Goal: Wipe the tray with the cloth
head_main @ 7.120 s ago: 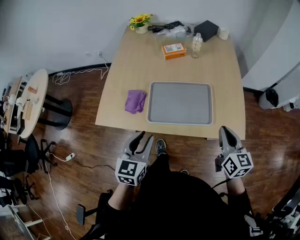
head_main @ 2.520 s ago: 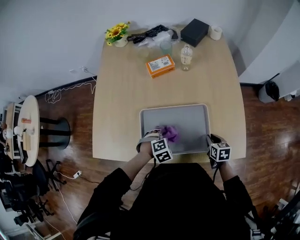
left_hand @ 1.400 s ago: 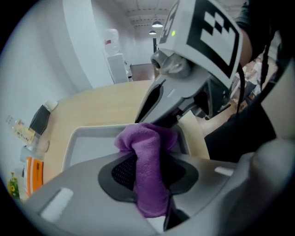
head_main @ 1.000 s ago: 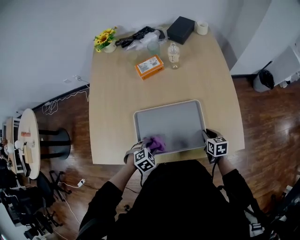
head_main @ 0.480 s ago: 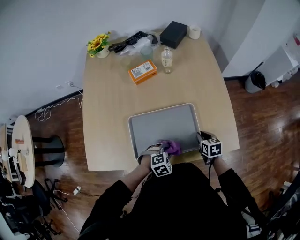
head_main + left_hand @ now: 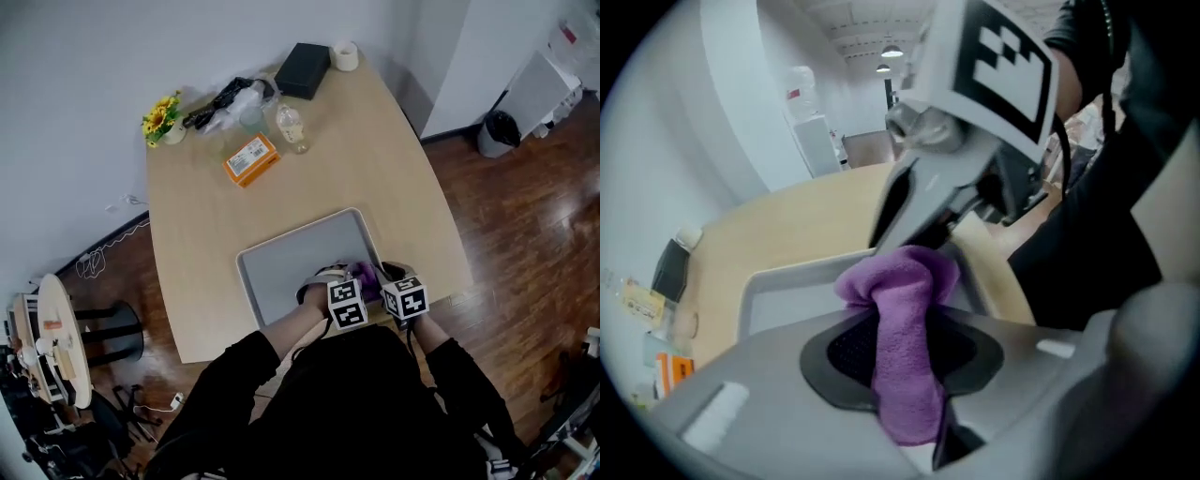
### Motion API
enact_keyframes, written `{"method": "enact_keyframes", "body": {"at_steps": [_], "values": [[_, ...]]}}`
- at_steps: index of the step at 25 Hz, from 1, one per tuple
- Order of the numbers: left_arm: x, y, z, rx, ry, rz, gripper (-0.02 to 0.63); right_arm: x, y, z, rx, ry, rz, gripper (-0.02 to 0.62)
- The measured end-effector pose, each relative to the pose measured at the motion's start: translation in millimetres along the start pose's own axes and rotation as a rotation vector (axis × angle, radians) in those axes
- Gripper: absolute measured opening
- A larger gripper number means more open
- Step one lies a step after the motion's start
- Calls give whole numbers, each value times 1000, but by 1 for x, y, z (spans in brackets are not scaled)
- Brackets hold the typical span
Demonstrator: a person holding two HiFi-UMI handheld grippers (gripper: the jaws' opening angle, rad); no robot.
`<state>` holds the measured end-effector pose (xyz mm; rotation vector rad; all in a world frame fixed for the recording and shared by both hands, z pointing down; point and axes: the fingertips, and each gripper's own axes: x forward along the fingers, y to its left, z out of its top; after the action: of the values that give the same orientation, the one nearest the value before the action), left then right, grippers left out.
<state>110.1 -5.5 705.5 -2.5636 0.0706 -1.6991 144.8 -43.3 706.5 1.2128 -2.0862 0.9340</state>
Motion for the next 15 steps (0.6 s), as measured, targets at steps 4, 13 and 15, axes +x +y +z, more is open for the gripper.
{"method": "enact_keyframes", "body": {"at_steps": [4, 13, 15], "values": [[0, 86, -21, -23, 74, 172, 98, -1, 0, -4, -1, -8, 14, 72], [-1, 147, -28, -90, 112, 262, 97, -1, -1, -4, -14, 10, 20, 74], [-3, 135, -25, -99, 99, 236, 97, -1, -1, -5, -18, 16, 21, 74]]}}
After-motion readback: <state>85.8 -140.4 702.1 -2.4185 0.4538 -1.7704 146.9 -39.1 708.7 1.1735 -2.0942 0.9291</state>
